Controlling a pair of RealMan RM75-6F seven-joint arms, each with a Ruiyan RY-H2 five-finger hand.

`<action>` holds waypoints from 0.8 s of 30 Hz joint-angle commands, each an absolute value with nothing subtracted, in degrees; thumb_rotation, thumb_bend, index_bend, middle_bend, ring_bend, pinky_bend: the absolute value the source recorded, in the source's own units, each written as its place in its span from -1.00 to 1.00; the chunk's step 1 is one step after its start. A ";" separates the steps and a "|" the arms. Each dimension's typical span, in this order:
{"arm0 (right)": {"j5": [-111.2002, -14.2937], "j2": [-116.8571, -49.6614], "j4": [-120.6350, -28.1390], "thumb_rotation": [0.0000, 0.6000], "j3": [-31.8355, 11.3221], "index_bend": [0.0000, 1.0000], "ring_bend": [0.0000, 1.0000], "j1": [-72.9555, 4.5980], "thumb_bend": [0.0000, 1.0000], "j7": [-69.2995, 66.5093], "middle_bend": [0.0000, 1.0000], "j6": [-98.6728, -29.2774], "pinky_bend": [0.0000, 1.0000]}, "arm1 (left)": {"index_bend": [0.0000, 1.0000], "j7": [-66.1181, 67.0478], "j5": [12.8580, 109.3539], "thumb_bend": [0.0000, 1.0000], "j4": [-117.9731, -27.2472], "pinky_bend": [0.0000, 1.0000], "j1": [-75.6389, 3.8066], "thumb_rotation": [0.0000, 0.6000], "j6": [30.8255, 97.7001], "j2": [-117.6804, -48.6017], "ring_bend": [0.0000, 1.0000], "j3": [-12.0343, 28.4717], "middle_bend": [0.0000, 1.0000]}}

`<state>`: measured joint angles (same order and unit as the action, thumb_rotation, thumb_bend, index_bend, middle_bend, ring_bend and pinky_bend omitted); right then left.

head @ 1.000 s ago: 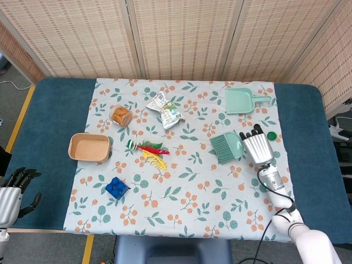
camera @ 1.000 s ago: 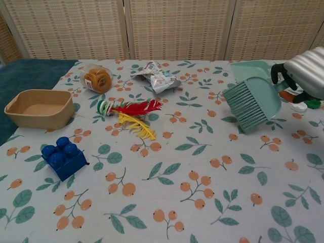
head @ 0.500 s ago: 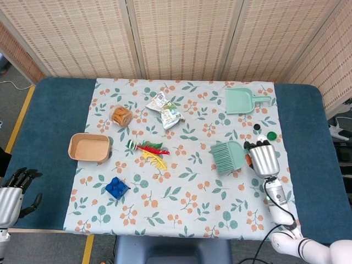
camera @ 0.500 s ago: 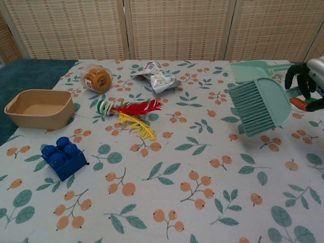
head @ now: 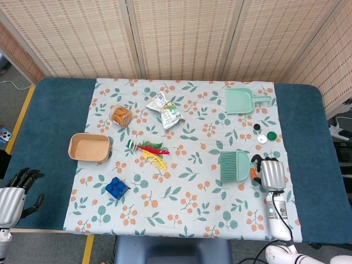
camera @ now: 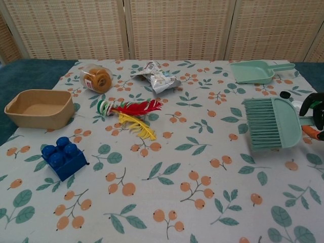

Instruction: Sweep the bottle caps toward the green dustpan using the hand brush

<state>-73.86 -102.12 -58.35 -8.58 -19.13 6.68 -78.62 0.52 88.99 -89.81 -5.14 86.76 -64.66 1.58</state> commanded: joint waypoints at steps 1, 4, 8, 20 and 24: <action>-73.23 -104.83 -54.49 1.00 -9.91 0.41 0.13 -19.60 1.00 4.29 0.36 -77.40 0.06 | -0.46 0.34 88.96 -0.25 -89.77 -0.29 -5.16 1.00 86.74 -64.63 -0.75 1.58 -0.58; -72.46 -106.60 -51.43 1.00 -10.54 0.41 0.13 -19.99 1.00 2.12 0.37 -75.34 0.06 | -0.46 0.19 88.90 -0.25 -89.70 -0.29 -5.16 1.00 86.78 -64.61 -0.74 1.62 -0.58; -72.41 -108.95 -46.62 1.00 -10.74 0.37 0.12 -20.46 1.00 -0.65 0.37 -73.37 0.06 | -0.46 0.13 88.90 -0.25 -89.71 -0.29 -5.15 1.00 86.81 -64.57 -0.74 1.61 -0.58; -75.05 -107.04 -46.32 1.00 -8.45 -0.69 -0.67 -20.02 0.10 -7.50 -0.37 -68.50 -0.38 | -0.46 0.14 89.04 -0.25 -89.66 -0.29 -5.15 1.00 86.82 -64.62 -0.74 1.48 -0.54; -76.14 -104.78 -50.38 1.00 -8.40 -0.83 -0.80 -19.59 -0.20 -7.38 -0.57 -69.97 -0.40 | -0.46 0.17 88.98 -0.25 -89.69 -0.29 -5.20 1.00 86.73 -64.57 -0.74 1.49 -0.54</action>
